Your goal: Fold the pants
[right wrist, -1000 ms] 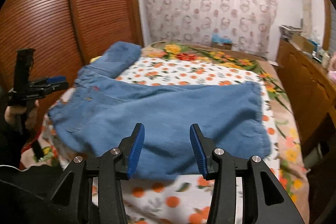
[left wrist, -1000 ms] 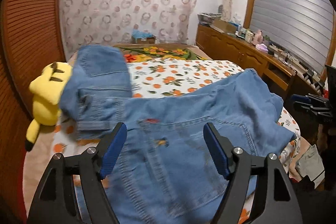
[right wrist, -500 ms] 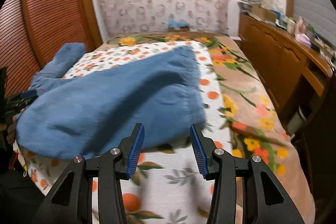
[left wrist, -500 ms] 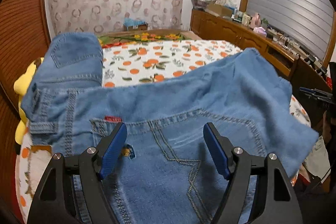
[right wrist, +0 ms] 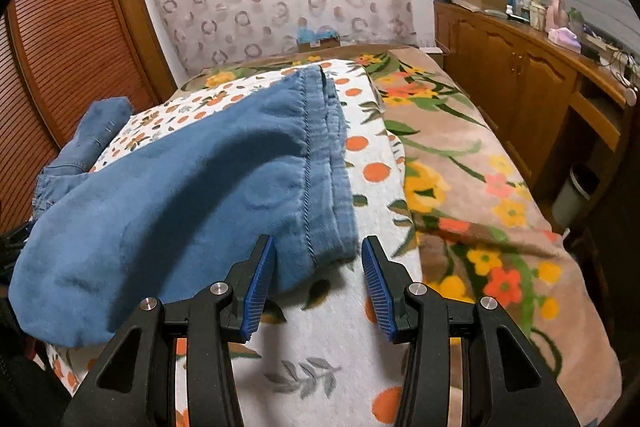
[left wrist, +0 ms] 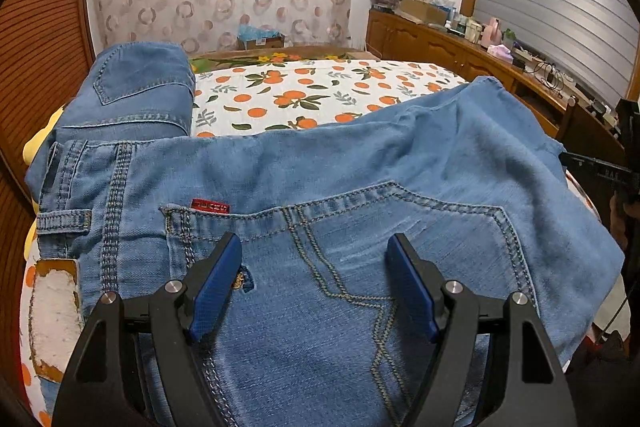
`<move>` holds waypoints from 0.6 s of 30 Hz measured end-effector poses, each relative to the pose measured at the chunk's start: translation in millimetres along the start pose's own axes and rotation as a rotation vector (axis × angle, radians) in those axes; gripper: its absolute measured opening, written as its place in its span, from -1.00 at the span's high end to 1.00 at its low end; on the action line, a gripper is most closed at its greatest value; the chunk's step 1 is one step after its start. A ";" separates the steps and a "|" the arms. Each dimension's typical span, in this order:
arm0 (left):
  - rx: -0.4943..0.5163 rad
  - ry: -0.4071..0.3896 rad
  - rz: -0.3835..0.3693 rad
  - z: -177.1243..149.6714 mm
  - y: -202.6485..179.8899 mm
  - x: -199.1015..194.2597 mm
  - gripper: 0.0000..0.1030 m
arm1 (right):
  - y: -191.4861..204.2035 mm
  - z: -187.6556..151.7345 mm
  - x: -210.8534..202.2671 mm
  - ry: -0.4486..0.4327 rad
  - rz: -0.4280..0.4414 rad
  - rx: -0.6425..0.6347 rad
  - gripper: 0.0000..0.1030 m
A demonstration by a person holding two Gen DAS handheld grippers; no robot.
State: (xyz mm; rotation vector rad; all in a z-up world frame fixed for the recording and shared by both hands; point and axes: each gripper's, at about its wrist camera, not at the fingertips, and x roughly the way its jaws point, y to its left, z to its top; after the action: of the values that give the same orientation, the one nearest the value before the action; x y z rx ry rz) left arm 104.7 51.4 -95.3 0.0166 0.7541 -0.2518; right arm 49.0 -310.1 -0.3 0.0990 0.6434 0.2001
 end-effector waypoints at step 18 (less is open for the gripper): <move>-0.001 0.028 -0.001 -0.8 -0.2 6.9 -0.52 | -43.3 -0.7 -38.3 -0.168 -0.013 0.013 0.93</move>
State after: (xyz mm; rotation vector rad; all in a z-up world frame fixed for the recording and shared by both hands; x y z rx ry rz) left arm 109.0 49.8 -100.6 0.0191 0.7824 -0.2532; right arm 25.3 -360.6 14.9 0.1229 0.4775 0.1727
